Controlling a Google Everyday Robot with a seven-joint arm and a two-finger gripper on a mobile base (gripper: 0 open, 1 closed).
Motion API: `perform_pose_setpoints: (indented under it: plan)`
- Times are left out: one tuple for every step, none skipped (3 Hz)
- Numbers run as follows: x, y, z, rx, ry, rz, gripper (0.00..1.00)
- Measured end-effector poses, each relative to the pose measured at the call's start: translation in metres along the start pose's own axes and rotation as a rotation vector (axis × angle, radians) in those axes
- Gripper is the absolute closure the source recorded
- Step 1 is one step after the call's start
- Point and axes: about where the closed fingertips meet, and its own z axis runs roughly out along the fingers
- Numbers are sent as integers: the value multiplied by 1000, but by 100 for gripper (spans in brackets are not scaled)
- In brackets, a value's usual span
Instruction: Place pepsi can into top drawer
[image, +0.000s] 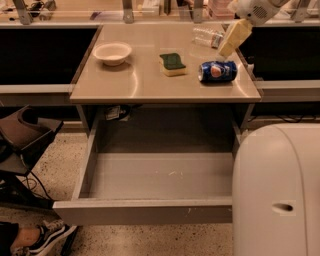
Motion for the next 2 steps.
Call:
perform_pose_setpoints:
  plan:
    - [1,4,45,-69,-36,5,0]
    - [11,6,73,-106,-30,13,0]
